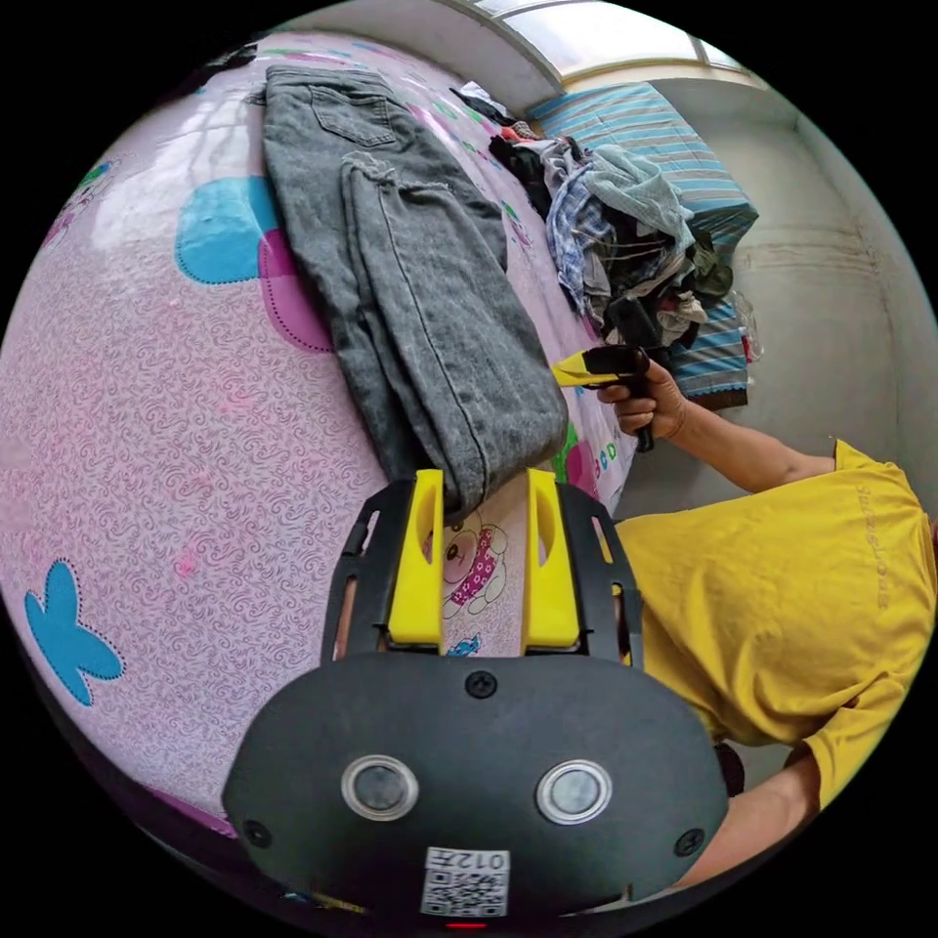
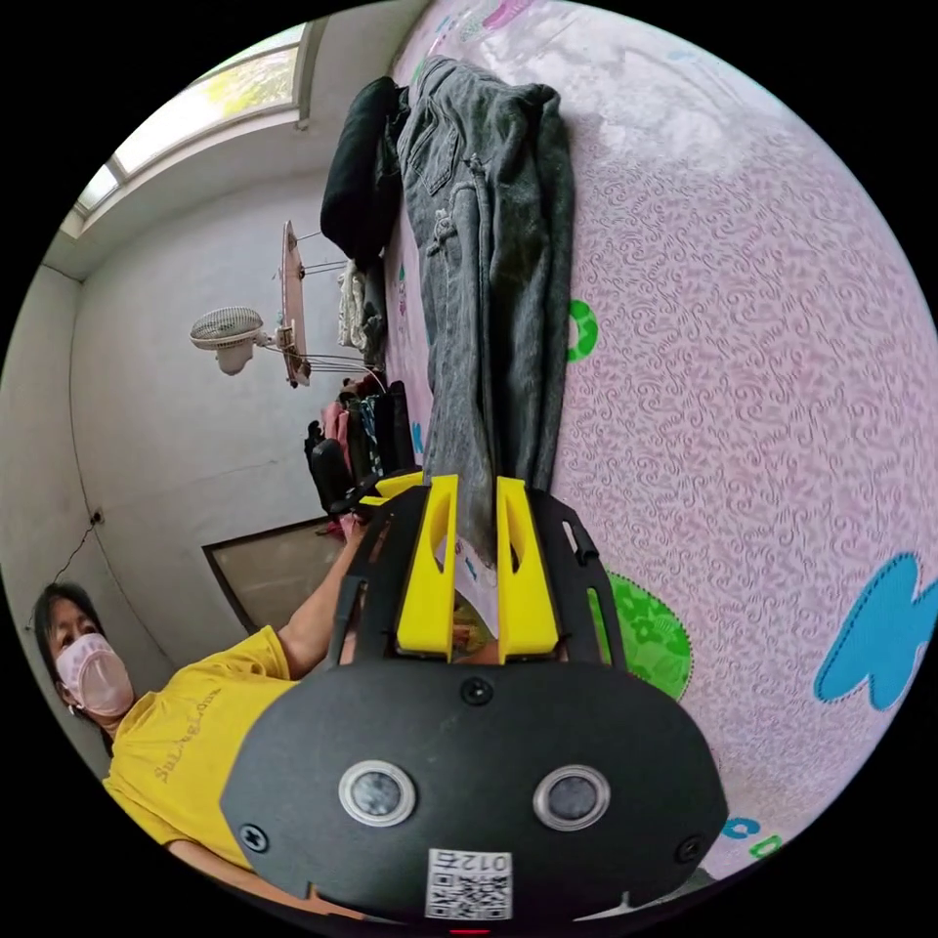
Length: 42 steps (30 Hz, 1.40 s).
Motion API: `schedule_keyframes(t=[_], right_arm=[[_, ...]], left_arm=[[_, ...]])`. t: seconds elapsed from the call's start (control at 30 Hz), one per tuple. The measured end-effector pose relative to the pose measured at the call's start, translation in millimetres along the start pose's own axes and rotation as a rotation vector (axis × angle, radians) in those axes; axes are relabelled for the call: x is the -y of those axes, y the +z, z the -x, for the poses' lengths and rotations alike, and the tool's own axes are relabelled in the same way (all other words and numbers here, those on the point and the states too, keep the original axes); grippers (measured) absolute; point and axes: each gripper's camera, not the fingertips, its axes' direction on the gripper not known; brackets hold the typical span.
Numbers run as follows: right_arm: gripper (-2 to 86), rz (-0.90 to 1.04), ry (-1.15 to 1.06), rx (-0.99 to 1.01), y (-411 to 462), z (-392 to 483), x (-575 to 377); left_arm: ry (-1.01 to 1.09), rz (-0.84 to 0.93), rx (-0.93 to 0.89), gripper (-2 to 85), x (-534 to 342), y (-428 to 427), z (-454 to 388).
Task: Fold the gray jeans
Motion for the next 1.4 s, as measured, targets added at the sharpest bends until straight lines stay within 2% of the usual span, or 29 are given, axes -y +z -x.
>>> schedule_keyframes(t=[0.3,0.37,0.43,0.57,0.67,0.77,0.9,1.1,1.4], right_arm=[[1.8,-0.047,0.043,-0.026,7.3,11.6,-32.6],[2.1,-0.071,0.046,-0.066,7.5,16.4,-32.6],[2.5,-0.119,0.026,-0.202,6.8,28.5,-34.1],[2.7,-0.003,0.007,-0.193,27.5,32.2,-31.1],[1.9,0.003,0.02,-0.244,41.2,33.8,-28.8],[1.5,0.007,0.059,-0.265,50.2,34.9,-24.3],[1.2,0.084,0.189,-0.268,60.6,20.9,-27.5],[1.1,0.101,0.165,-0.297,75.7,8.1,-28.5],[1.0,0.249,0.118,-0.305,74.7,-12.4,-69.4]], left_arm=[[0.055,0.082,-0.056,6.0,-24.7,-60.9,37.6],[0.054,0.072,-0.083,5.3,-31.4,-75.5,47.6],[0.052,0.062,-0.106,4.9,-36.2,-85.9,55.4],[0.062,0.046,-0.153,3.9,-48.6,-105.5,71.6],[0.05,0.032,-0.195,2.6,-58.8,-115.6,83.8],[-0.035,0.047,-0.231,1.7,-69.7,-120.8,96.9],[-0.108,0.091,-0.178,1.1,-86.3,-118.4,97.8],[-0.219,0.011,-0.227,0.8,-109.6,-119.2,109.6],[-0.279,0.157,-0.219,0.7,-124.4,-89.9,78.6]])
